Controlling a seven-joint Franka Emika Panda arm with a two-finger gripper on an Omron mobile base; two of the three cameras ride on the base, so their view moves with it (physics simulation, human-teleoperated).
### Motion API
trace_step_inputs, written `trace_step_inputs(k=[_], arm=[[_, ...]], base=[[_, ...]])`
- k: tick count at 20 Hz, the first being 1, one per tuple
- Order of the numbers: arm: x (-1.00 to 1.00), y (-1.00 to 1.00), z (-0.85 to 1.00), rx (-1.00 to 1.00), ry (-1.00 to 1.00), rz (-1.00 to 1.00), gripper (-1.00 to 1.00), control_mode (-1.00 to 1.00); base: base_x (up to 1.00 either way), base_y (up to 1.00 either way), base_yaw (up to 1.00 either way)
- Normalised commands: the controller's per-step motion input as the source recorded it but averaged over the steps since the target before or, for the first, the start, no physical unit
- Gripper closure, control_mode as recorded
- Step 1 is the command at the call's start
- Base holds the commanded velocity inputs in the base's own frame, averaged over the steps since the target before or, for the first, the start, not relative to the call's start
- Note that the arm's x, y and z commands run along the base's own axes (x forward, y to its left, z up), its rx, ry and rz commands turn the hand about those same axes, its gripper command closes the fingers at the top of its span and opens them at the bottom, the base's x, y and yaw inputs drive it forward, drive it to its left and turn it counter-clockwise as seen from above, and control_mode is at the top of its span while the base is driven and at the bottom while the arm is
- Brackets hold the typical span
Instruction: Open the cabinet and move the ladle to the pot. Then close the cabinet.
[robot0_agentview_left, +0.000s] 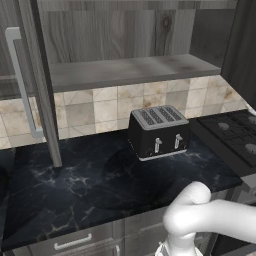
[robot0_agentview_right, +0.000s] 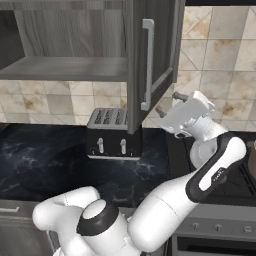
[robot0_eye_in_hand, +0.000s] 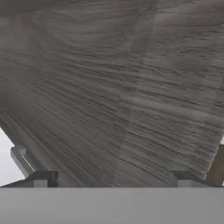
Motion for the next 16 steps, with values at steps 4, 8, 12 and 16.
trace_step_inputs(k=[4,8,12,16], arm=[[-0.49,0.51,0.28,-0.03,-0.31,0.20,-1.00,-1.00],[-0.79,0.46,0.30,-0.15,-0.20,0.02,-1.00,-1.00],[-0.57,0.86,0.02,-0.28,-0.08,-0.33,-1.00,-1.00],[-0.05,0.62,-0.10,-0.16,0.00,-0.71,-1.00,-1.00]], base=[[0.00,0.00,0.00],[0.00,0.00,0.00],[0.00,0.00,0.00],[0.00,0.00,0.00]])
